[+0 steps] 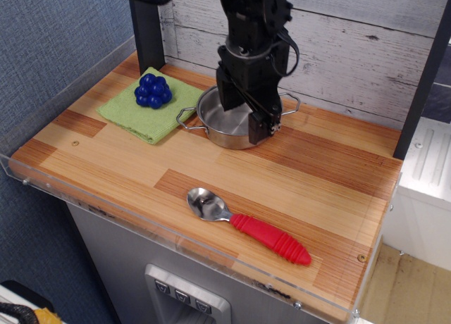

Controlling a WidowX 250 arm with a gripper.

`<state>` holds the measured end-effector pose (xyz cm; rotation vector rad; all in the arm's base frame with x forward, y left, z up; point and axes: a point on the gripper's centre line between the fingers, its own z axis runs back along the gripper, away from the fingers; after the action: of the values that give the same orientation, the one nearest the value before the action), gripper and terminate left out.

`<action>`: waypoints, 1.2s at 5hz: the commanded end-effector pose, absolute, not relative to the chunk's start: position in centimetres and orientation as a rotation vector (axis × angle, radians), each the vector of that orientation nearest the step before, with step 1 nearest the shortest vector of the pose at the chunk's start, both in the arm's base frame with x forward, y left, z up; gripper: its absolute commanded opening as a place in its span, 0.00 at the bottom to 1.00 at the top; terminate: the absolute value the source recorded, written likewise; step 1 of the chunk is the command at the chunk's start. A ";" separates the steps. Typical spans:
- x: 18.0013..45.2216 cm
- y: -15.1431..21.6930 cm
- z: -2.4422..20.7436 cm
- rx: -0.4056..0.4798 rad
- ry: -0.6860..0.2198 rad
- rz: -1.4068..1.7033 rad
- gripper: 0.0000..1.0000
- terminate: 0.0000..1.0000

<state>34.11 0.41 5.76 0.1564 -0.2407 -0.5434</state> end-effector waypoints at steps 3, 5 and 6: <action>26.2 2.3 9.3 0.111 -0.183 -0.274 1.00 0.00; 21.8 5.4 9.8 0.103 -0.118 -0.157 1.00 0.00; 19.3 7.3 9.3 0.136 -0.086 -0.062 1.00 0.00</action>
<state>19.69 8.57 8.17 0.1234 -0.0606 -0.0537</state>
